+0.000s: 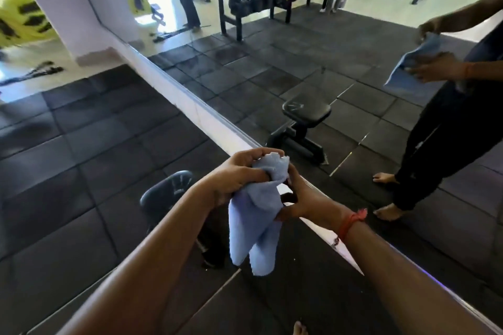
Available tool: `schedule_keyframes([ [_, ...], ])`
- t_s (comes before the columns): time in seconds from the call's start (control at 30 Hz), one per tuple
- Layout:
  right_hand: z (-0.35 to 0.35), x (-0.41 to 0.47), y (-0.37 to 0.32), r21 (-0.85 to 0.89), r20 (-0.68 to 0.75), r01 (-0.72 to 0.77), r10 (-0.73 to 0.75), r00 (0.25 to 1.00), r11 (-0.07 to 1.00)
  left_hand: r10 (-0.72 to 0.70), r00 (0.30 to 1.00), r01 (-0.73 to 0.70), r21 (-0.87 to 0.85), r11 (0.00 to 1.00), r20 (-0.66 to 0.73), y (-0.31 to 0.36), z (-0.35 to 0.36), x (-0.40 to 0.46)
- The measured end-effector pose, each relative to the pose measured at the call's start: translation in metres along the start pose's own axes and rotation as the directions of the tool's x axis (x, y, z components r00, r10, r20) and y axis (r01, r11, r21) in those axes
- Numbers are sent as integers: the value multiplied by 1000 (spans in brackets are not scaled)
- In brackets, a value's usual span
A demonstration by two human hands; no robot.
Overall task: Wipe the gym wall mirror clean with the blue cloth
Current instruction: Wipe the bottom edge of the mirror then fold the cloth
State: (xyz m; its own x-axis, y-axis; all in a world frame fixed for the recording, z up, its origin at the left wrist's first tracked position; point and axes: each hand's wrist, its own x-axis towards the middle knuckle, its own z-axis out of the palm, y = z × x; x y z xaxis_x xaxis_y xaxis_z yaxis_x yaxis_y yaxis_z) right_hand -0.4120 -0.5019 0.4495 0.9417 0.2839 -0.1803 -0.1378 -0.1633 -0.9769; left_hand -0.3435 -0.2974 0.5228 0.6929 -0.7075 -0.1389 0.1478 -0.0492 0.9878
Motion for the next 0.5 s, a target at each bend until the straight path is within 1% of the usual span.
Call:
schedule_keyframes([
  [0.1, -16, 26, 2, 145, 135, -126, 107, 985, 981, 29, 999, -30, -30, 999, -24, 17, -9, -5],
  [0.17, -22, 35, 6, 254, 175, -226, 185, 967, 940, 63, 996, -66, -49, 997, -56, 29, -12, -8],
  [0.2, -22, 40, 7, 301, 220, -263, 202, 955, 917, 88, 993, -93, -52, 994, -77, 35, -15, -10],
  [0.23, -19, 45, 8, 327, 262, -280, 198, 944, 902, 116, 989, -123, -69, 990, -97, 39, -17, -11],
  [0.3, -10, 59, 10, 298, 332, -277, 173, 927, 914, 160, 970, -186, -137, 973, -182, 46, -23, -14],
  [0.37, 0, 74, 8, 304, 380, -273, 146, 913, 913, 177, 933, -254, -224, 941, -313, 48, -31, -16],
  [0.43, 7, 85, 3, 428, 419, -300, 106, 902, 853, 140, 877, -292, -280, 915, -459, 44, -41, -20],
  [0.47, 8, 89, 1, 504, 430, -311, 78, 899, 806, 94, 854, -273, -288, 918, -511, 39, -45, -23],
  [0.5, 9, 93, 0, 565, 425, -311, 53, 904, 764, 8, 826, -218, -308, 926, -563, 27, -49, -26],
])
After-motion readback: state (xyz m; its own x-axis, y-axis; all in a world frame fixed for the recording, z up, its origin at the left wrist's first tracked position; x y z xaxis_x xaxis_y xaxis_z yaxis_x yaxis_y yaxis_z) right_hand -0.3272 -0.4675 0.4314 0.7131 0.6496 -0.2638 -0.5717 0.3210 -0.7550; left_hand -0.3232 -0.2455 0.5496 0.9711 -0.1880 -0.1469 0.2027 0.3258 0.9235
